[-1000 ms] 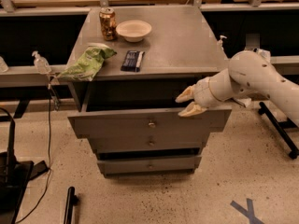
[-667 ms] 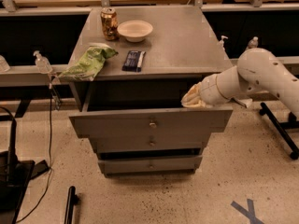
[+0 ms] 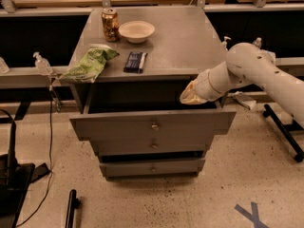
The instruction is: Open top drawer
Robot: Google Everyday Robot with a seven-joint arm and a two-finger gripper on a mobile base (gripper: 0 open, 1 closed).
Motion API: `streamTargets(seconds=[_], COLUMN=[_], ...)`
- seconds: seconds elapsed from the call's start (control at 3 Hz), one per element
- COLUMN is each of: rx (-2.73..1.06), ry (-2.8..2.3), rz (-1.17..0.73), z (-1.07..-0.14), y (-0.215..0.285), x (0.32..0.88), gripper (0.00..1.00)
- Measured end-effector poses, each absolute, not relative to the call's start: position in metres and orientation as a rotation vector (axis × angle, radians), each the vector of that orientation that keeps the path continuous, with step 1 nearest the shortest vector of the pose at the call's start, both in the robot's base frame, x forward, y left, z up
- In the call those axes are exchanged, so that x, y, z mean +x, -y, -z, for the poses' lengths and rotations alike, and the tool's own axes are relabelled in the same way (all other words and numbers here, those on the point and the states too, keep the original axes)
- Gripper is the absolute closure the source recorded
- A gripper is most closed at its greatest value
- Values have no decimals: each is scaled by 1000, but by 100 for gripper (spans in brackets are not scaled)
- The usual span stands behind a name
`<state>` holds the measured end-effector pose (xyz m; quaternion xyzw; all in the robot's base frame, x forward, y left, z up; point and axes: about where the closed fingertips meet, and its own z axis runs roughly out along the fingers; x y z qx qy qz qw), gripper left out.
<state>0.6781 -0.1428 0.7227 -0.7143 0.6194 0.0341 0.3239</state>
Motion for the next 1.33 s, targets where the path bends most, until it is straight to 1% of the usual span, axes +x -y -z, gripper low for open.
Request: streamTargets(seconds=[0.33, 1.0, 1.33], rx=[-1835, -1786, -1786], ry=[-1713, -1803, -1803], rz=[-116, -188, -189], z=[-703, -670, -679], y=[136, 143, 143], x=[693, 676, 676], gripper=[100, 100, 100])
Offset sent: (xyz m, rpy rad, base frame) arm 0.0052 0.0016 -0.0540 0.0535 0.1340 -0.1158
